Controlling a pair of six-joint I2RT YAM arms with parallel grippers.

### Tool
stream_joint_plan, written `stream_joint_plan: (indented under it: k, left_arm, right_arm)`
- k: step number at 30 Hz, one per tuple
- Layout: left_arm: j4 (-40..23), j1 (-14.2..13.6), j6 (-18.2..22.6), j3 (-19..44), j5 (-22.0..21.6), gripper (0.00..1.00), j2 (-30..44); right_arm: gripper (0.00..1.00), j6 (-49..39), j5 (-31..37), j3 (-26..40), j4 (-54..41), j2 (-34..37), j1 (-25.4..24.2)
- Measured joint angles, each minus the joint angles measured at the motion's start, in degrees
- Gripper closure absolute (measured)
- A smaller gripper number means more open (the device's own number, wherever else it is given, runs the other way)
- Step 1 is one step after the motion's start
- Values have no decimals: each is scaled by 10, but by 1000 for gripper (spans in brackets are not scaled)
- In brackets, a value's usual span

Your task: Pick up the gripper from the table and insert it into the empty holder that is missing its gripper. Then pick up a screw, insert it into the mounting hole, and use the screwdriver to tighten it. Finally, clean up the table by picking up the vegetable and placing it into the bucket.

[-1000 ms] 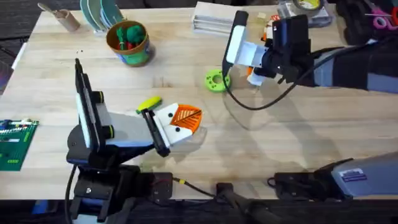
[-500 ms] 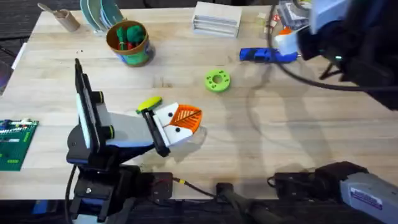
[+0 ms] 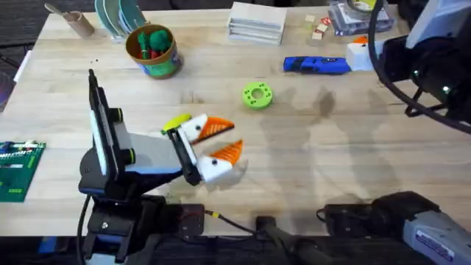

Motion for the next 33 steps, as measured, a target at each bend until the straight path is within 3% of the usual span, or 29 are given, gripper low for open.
stream_joint_plan:
  k: [3,5,15,19,25,33]
  left_arm:
    - [0,0,0,0,0,111,0]
    - [0,0,-2,0,0,17,0]
    - [2,0,-3,0,0,9,0]
    - [-7,0,-58,6,-27,8,0]
    - [-140,0,-129,98,-116,8,0]
    - [-390,0,-155,280,-293,8,0]
  right_arm:
    - [9,8,0,0,-2,0,0]
    - [9,11,0,0,-2,0,0]
    - [10,18,0,0,-3,0,0]
    - [9,18,0,0,-3,0,0]
    - [9,18,0,0,-2,0,0]
    - [9,18,0,0,-3,1,0]
